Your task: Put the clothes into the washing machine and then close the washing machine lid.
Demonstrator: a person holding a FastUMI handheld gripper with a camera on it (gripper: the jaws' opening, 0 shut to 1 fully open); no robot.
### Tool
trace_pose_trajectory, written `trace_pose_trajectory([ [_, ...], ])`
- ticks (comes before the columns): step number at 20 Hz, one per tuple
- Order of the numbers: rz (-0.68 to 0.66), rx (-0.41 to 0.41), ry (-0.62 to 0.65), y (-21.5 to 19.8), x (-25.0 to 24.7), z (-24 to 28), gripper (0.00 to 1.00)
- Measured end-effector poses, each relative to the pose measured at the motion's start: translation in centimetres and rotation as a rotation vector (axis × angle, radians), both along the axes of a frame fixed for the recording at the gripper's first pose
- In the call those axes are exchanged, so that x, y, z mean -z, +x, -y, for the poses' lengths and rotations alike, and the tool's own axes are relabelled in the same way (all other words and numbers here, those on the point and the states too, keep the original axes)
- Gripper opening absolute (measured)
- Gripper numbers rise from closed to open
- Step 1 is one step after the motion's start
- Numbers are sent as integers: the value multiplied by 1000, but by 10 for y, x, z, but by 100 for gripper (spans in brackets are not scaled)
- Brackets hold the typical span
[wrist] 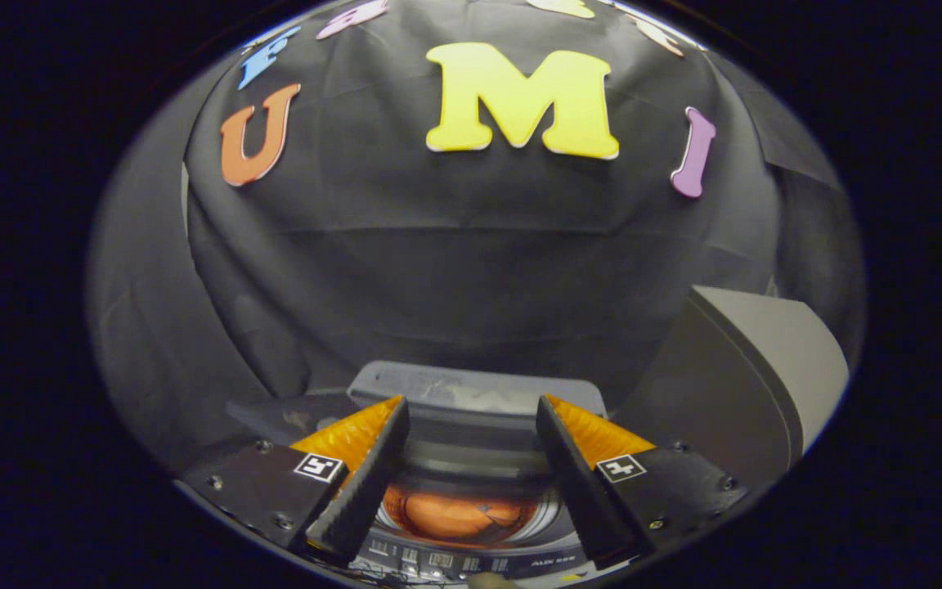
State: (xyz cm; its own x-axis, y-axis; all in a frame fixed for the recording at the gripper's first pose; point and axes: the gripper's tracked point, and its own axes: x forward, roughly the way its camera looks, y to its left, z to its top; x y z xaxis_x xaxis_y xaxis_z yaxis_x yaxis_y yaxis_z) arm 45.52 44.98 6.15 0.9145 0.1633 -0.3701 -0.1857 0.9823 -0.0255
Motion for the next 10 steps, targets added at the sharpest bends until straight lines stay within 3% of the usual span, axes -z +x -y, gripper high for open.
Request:
trace_pose_trajectory([
  [5, -81, 3, -33, -18, 37, 6, 98],
  [10, -81, 16, -26, -23, 34, 9, 98],
])
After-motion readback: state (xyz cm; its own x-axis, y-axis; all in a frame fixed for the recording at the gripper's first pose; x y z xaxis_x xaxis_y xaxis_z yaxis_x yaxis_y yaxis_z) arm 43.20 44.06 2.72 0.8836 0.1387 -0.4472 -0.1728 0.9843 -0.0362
